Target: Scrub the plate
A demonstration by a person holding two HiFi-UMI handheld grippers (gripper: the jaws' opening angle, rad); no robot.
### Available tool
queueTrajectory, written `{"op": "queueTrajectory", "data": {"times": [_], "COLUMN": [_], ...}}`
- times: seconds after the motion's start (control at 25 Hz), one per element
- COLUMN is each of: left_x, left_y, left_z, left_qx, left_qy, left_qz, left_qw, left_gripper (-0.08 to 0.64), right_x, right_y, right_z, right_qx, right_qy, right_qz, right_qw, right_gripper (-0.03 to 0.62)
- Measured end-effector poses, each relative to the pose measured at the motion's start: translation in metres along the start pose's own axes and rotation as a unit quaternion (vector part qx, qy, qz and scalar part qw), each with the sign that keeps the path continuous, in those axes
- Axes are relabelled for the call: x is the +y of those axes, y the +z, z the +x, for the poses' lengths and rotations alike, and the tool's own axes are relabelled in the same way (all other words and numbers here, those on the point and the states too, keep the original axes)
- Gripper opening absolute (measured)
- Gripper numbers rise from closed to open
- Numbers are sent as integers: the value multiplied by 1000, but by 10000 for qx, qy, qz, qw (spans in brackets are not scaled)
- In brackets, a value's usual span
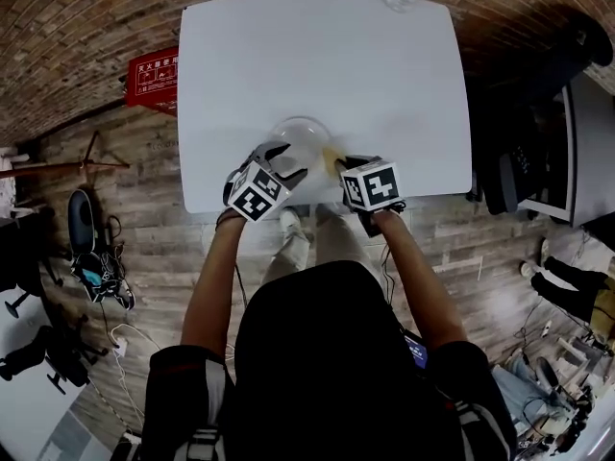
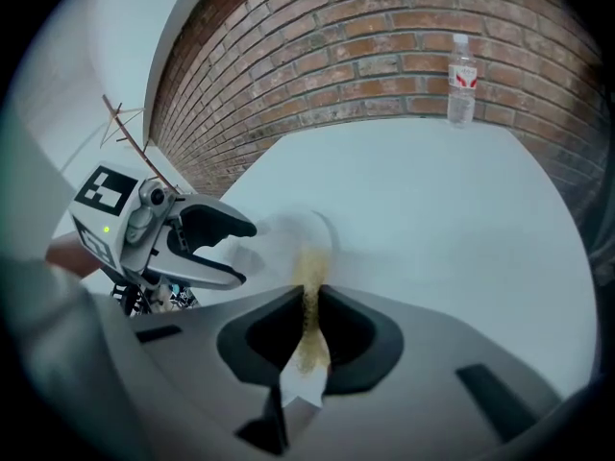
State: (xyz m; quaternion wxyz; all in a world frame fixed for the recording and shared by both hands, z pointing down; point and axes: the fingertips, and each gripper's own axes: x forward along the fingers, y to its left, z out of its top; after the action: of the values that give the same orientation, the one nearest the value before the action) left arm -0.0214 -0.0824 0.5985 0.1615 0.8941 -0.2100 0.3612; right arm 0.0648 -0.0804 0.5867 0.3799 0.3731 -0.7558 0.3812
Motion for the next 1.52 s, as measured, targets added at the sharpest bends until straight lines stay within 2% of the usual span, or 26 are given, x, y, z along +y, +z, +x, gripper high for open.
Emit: {"op": "queueTrajectory", "data": {"times": [0.2, 0.32, 0.4, 0.52, 0.72, 0.88, 0.96, 1.16, 1.52], "left_x": [-17, -20, -19, -16, -21, -19, -20, -19, -42], "left_y": [15, 37, 50, 68, 99, 119, 125, 139, 156], "left_z": [-21, -43, -58, -80, -120, -163, -181, -218, -246], "left_qx": [-178, -412, -605, -979, -1643, -2317, -2508, -2886, -3081], "left_qy": [-133, -129, -48, 121, 250, 276, 345, 646, 924], "left_qz": [-7, 63, 92, 27, -52, -553, -614, -435, -109], "left_qw": [9998, 9990, 9981, 9951, 9861, 9708, 9655, 9543, 9468], "left_gripper": [200, 181, 165, 95, 37, 21, 20, 20, 20], "right_x": [18, 27, 37, 48, 71, 96, 108, 129, 143], "right_y": [12, 28, 43, 65, 103, 125, 130, 137, 132], "right_z": [-15, -27, -35, -56, -88, -109, -119, -138, -175], "right_qx": [-213, -482, -758, -1125, -1771, -2126, -2289, -2638, -3154], "right_qy": [120, 148, 239, 185, 158, 162, 144, 51, -31], "right_qz": [-234, -344, -415, -557, -705, -834, -907, -1103, -1131], "right_qw": [9994, 9981, 9960, 9919, 9815, 9734, 9691, 9582, 9422], "right_gripper": [41, 41, 41, 41, 41, 41, 41, 41, 41]}}
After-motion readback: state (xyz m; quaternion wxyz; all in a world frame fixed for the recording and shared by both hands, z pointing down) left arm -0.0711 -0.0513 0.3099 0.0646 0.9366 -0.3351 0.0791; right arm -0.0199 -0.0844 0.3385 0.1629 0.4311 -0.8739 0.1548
